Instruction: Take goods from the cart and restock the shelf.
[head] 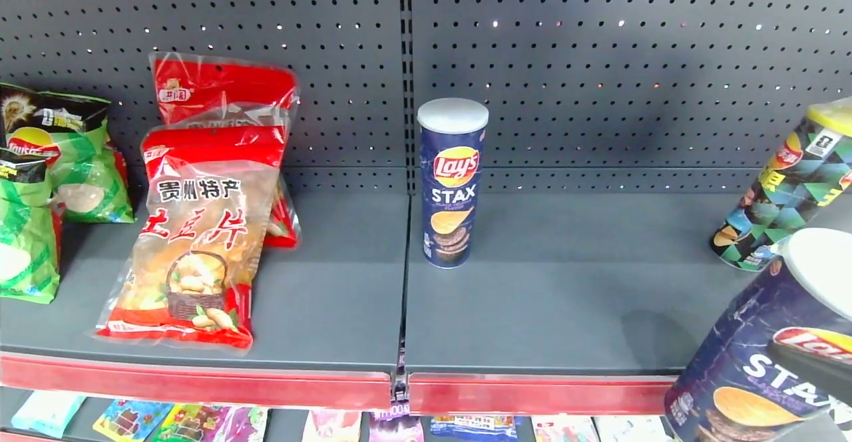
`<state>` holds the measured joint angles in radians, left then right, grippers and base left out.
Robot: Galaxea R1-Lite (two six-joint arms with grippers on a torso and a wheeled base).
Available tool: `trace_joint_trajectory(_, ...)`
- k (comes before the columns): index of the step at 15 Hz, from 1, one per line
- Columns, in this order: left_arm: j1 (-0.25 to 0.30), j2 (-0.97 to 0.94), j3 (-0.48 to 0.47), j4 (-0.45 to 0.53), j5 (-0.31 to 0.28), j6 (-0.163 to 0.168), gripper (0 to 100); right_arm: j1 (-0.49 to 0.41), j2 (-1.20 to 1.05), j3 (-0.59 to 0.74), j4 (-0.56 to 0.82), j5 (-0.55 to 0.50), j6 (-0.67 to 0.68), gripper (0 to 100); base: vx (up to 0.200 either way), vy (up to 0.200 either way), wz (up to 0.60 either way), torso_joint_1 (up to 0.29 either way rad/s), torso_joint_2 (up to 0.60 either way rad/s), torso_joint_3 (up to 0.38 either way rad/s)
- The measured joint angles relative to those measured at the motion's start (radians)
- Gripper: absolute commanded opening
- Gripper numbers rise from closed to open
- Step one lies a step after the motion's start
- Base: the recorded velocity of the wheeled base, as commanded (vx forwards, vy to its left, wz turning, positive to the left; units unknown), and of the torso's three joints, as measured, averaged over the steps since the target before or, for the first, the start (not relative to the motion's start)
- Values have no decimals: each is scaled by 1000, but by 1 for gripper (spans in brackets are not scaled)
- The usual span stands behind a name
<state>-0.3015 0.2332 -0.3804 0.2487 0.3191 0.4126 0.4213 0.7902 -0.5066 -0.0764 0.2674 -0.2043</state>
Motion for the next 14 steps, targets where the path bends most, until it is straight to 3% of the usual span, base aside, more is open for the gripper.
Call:
trace_joint_trajectory(2,-2,0,-2,0,-47,21,100,1,0,-25,1,21,0,0,0,0,0,0,0,0)
trace_joint_trajectory(6,-1,10,1,4,-66,24,100,37,-10,-69,3,20,-2,0,0,0,0,0,0,0)
trace_joint_trajectory(9,-4,86,-17,-10,-148,54,100,57,-16,-73,7,17,-2,0,0,0,0,0,0,0)
trace_joint_trajectory(11,-6,204,-53,-80,-230,14,100,59,-13,-80,2,18,1,0,0,0,0,0,0,0)
trace_joint_trajectory(14,-6,468,-135,-302,-304,-59,100,51,-10,-82,1,15,10,0,0,0,0,0,0,0)
